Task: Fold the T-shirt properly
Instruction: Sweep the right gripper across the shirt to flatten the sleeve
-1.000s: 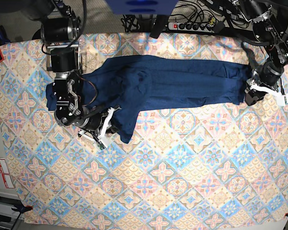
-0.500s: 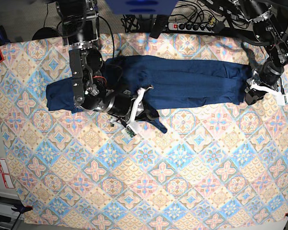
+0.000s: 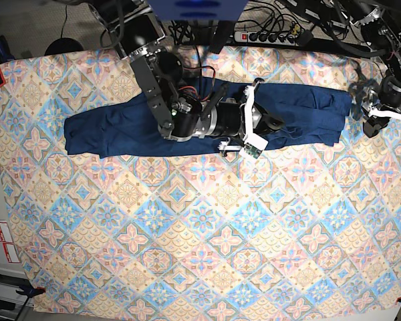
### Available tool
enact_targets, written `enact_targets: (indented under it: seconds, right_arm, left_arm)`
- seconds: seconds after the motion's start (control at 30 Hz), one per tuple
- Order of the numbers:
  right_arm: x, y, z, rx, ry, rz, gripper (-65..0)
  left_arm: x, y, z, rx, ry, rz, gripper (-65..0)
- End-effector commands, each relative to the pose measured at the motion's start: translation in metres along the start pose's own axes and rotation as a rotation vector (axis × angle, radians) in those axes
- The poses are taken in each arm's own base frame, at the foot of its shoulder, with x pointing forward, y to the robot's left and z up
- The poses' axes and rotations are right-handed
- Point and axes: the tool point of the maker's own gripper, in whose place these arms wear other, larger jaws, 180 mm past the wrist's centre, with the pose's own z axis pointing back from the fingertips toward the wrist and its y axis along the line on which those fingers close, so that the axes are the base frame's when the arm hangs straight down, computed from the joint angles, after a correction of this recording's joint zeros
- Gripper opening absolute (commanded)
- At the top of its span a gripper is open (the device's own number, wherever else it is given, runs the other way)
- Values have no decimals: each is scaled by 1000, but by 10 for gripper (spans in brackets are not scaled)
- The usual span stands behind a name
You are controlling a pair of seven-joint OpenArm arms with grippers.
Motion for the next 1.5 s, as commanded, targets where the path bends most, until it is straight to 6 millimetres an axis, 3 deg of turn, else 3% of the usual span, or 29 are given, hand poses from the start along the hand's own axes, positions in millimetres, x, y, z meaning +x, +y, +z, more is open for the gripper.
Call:
enact_targets:
  seconds: [0.0, 0.2, 0.33, 0.47, 0.6, 0.9, 1.0, 1.13, 1.47]
  right_arm:
    - [22, 2, -4, 24, -43, 43, -645]
    - [25, 28, -39, 137, 44, 131, -644]
    - [11, 29, -51, 170, 128, 174, -643]
    - [14, 38, -61, 212, 115, 216, -643]
    - [17, 27, -66, 207, 72, 187, -633]
    - [40, 1, -61, 159, 33, 205, -474]
    - [51, -36, -44, 33, -9, 139, -468]
    - [69, -71, -3, -71, -80, 161, -469]
    - [25, -135, 103, -322, -97, 107, -469]
  left_arm:
    - [15, -2, 4, -13, -42, -22, -406]
    - [12, -3, 8, -30, -41, 2, -406]
    - [11, -3, 8, -35, -42, 8, -406]
    - [8, 1, 11, -26, -37, 8, -406]
    - [7, 1, 11, -25, -34, 8, -406]
    - [8, 1, 11, -26, -34, 8, -402]
    - [8, 2, 12, -24, -36, 6, -400]
    - [11, 2, 11, -23, -39, 1, -398]
    - [34, 6, -1, 41, -24, -120, -398]
